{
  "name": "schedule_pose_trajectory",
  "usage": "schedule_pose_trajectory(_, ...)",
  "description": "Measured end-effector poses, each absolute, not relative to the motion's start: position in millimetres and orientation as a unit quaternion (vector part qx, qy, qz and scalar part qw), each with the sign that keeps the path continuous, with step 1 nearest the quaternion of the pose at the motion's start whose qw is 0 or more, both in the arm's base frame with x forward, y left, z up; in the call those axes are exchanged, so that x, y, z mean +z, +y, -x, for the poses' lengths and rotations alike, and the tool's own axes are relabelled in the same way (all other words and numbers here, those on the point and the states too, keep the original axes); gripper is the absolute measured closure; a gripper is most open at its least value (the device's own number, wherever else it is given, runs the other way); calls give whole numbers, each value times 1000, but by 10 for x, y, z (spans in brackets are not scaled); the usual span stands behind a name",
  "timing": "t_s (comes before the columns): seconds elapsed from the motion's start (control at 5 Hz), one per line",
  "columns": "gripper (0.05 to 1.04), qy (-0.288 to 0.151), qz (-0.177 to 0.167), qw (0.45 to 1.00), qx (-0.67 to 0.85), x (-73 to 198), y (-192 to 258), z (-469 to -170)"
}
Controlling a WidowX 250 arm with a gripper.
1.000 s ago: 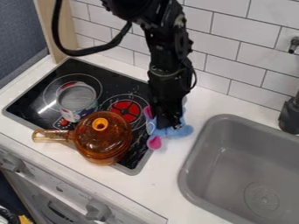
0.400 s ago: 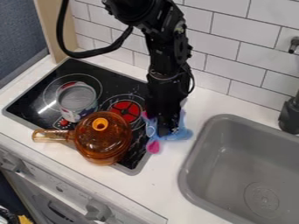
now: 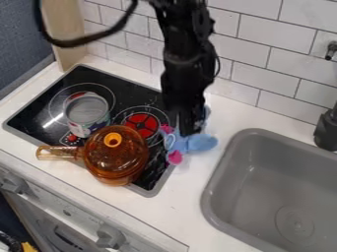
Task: Move the blue object to the right side of the stove
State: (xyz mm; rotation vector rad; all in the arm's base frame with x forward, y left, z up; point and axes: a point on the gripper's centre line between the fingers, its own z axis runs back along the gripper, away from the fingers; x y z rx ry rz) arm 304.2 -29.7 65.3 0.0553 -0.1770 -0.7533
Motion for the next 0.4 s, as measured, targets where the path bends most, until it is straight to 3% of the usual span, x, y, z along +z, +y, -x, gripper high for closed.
schedule_pose_trajectory(0.2,83,-119,-20,927,-355,882,-264,-3043)
schedule_pose_trajectory(0.4,83,-121,-21,927,-355,896,-250,-3045)
